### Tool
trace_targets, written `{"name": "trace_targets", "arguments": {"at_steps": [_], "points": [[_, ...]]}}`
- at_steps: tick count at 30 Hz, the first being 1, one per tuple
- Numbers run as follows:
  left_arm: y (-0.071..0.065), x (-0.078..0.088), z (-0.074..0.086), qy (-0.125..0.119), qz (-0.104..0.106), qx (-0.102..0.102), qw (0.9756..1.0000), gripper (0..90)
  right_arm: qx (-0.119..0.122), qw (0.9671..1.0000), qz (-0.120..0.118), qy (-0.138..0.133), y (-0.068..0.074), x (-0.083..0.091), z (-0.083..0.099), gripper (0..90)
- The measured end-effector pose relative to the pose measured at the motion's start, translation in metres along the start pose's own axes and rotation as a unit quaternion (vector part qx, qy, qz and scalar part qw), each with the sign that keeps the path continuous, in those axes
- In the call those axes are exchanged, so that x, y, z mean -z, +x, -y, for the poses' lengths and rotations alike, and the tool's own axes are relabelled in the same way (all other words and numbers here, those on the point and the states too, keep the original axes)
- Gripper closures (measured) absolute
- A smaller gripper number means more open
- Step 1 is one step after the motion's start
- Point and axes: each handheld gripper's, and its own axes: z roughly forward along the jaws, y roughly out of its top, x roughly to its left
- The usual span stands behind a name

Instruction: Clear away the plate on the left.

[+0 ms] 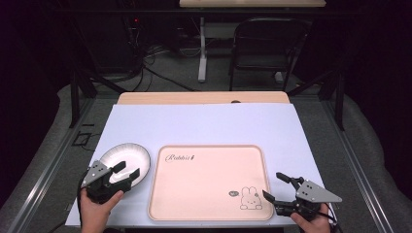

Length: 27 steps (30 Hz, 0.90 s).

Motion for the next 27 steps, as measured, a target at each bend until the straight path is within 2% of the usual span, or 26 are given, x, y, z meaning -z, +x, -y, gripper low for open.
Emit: {"name": "trace_targets", "arguments": {"at_steps": [2, 4, 6, 18, 19, 21, 23, 25, 26, 27], "points": [[0.004, 0.003, -0.001, -0.003, -0.006, 0.004, 1.0, 36.2, 0.0, 1.0, 0.0, 0.0, 0.0, 0.0, 0.0, 23.6], [0.012, 0.007, -0.001, -0.005, -0.017, -0.005, 0.9998, 36.5, -0.001, 1.0, 0.0, 0.0, 0.0, 0.0, 0.0, 23.6], [0.014, 0.009, -0.001, -0.004, -0.018, -0.003, 0.9998, 37.0, 0.0, 1.0, 0.0, 0.0, 0.0, 0.0, 0.0, 23.6], [0.044, 0.024, 0.003, 0.002, -0.051, 0.031, 0.9982, 36.9, 0.0, 1.0, 0.001, 0.0, 0.0, 0.0, 0.0, 23.6], [0.05, 0.026, 0.004, 0.005, -0.057, 0.04, 0.9976, 36.8, 0.0, 1.0, 0.0, 0.0, 0.0, 0.0, 0.0, 23.5], [0.052, 0.027, 0.005, 0.006, -0.06, 0.043, 0.9972, 36.8, 0.0, 1.0, 0.0, 0.0, 0.0, 0.0, 0.0, 23.5], [0.063, 0.028, 0.007, 0.009, -0.073, 0.058, 0.9956, 36.6, 0.0, 1.0, 0.001, 0.0, 0.0, 0.0, 0.0, 23.5], [0.069, 0.029, 0.008, 0.006, -0.077, 0.074, 0.9943, 36.8, 0.0, 1.0, 0.0, 0.0, 0.0, 0.0, 0.0, 23.6], [0.069, 0.029, 0.008, 0.006, -0.077, 0.074, 0.9943, 37.1, 0.0, 1.0, 0.0, 0.0, 0.0, 0.0, 0.0, 23.6], [0.076, 0.03, 0.007, 0.003, -0.08, 0.088, 0.9928, 37.5, 0.0, 1.0, 0.001, 0.0, 0.0, 0.0, 0.0, 23.6]]}}
